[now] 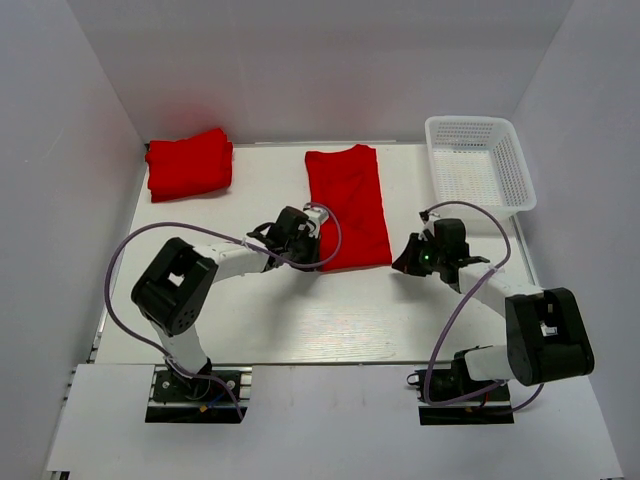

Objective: Fold and stack the t-shirts
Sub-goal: Grab one side of the 2/3 rectangular tshirt with both arms

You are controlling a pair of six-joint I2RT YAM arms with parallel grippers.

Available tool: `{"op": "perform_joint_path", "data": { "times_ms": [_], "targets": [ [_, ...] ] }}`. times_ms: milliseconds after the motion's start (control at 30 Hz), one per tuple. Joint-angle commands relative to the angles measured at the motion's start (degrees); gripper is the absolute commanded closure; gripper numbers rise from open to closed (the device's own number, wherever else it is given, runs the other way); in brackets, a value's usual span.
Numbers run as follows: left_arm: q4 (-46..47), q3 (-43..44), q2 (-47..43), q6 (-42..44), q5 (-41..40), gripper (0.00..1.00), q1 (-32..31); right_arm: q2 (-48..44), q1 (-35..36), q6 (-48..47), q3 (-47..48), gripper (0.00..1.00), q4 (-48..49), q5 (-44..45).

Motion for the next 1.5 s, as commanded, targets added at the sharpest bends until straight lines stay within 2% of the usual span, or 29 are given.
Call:
{"op": "perform_joint_path", "data": {
  "times_ms": [0, 67, 100, 133, 233, 900, 967, 1000, 1033, 1100, 1133, 1167, 1400, 1467],
  "targets": [
    [-1.3, -1.5, -3.7, -0.5, 0.6, 1.0, -0.6, 0.2, 0.8, -1.3, -0.9, 1.0, 0.0, -0.7],
    [-2.0, -1.5, -3.7, -1.0, -0.9, 1.0, -0.6, 0.1, 1.3, -1.9, -0.5, 0.74, -0.1, 0.0],
    [-2.5, -1.5, -3.7, -1.0, -0.9, 1.0, -0.6, 0.0, 1.1, -2.2, -0.4, 0.54, -0.1, 0.0],
    [-2.5, -1.5, -3.7, -1.0, -1.4, 1.0, -0.6, -0.1, 1.3, -2.2, 0.3, 0.1, -0.1, 0.0],
    [-2.5, -1.5, -3.7, -1.5, -1.4, 1.0, -1.1, 0.3, 1.3, -2.5, 1.2, 0.1, -0.2, 0.4],
    [-3.6, -0.4, -2.1, -1.5, -2.5, 1.0, -1.1, 12.7, 2.3, -0.3, 6.1, 0.11, 5.7, -5.7],
    [-3.6, -0.4, -2.1, -1.5, -3.0, 1.0, -1.1, 13.3, 2.5, -0.4, 6.2, 0.25, 5.6, -7.1],
    [-3.6, -0.4, -2.1, -1.5, -3.0, 1.0, -1.1, 13.3, 2.5, -0.3, 6.2, 0.36, 5.6, -7.7],
    [-3.6, -0.4, -2.1, -1.5, -3.0, 1.0, -1.1, 13.3, 2.4, -0.3, 6.0, 0.6, 5.6, -7.6],
    [-4.1, -0.4, -2.1, -1.5, -3.5, 1.0, -1.1, 12.2, 2.6, -0.4, 5.5, 0.78, 4.6, -7.4],
    [-4.1, -0.4, -2.6, -1.5, -3.5, 1.0, -1.1, 11.9, 2.6, -0.5, 5.3, 0.94, 3.3, -6.6],
    [-4.1, -0.4, -2.6, -1.5, -3.5, 1.0, -1.1, 11.5, 2.5, -1.0, 5.0, 1.0, 2.1, -5.8],
    [-6.4, -1.5, -6.7, -1.0, -0.3, 1.0, -1.1, 4.2, 2.8, -3.6, 4.7, 1.0, -4.5, -5.9],
    [-7.9, -2.0, -9.7, -0.2, 1.9, 1.0, -1.1, -0.1, 2.8, -4.8, 5.0, 1.0, -11.3, -5.8]
  ]
}}
